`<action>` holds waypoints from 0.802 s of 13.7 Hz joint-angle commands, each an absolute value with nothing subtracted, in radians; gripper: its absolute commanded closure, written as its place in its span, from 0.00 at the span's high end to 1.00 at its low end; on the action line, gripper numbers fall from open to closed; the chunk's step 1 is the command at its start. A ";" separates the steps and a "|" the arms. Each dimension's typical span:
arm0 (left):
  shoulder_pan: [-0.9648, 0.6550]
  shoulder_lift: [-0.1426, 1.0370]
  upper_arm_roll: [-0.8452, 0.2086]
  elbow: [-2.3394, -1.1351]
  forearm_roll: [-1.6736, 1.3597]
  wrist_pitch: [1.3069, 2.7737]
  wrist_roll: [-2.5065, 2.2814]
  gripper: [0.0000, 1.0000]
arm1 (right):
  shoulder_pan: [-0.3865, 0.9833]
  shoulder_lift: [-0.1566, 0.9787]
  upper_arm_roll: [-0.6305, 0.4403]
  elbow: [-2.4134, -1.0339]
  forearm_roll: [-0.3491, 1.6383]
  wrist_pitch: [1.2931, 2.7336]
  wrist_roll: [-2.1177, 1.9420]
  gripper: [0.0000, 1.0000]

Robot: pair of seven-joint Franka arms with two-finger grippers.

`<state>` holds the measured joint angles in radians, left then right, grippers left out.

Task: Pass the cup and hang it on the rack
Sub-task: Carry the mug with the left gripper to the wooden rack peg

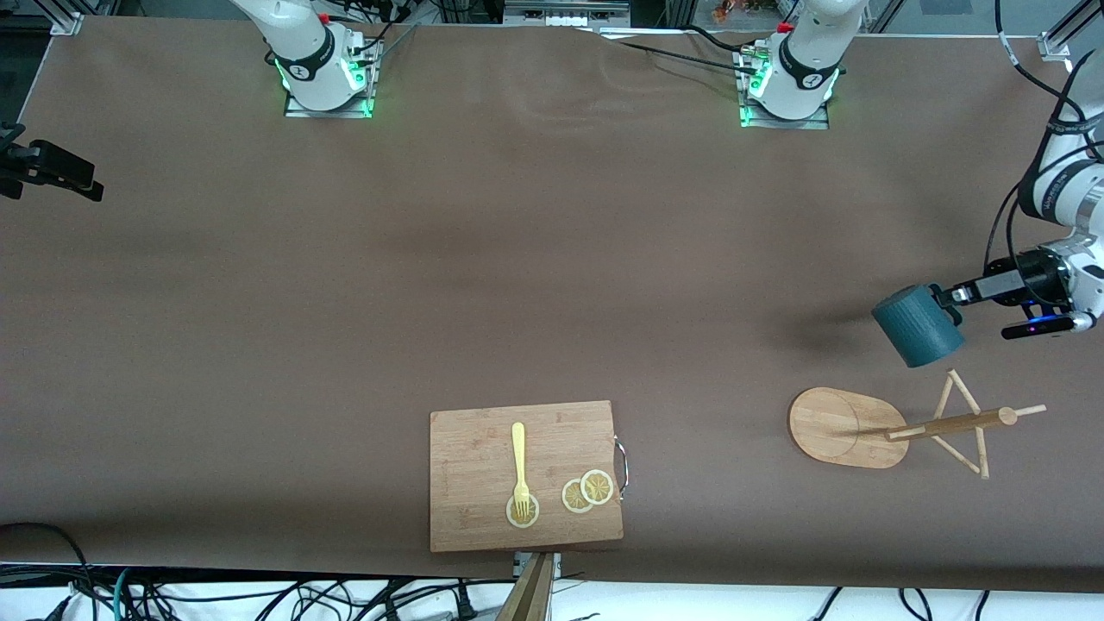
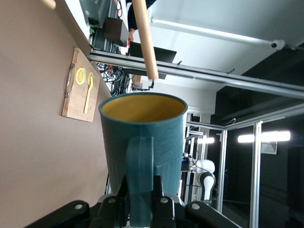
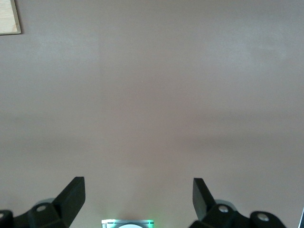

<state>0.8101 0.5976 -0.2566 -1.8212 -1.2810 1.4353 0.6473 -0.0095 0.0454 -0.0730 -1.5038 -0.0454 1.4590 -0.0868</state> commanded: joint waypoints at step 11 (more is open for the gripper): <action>0.784 0.877 -0.264 -1.466 -1.293 1.440 0.382 0.03 | -0.023 0.054 -0.063 -1.489 -0.043 1.459 -0.089 1.00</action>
<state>0.7965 0.8578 -0.2633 -1.5158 -1.2834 1.4377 0.4274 -0.0095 0.0477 -0.0726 -1.5038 -0.0454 1.4597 -0.0868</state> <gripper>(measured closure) 0.789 0.000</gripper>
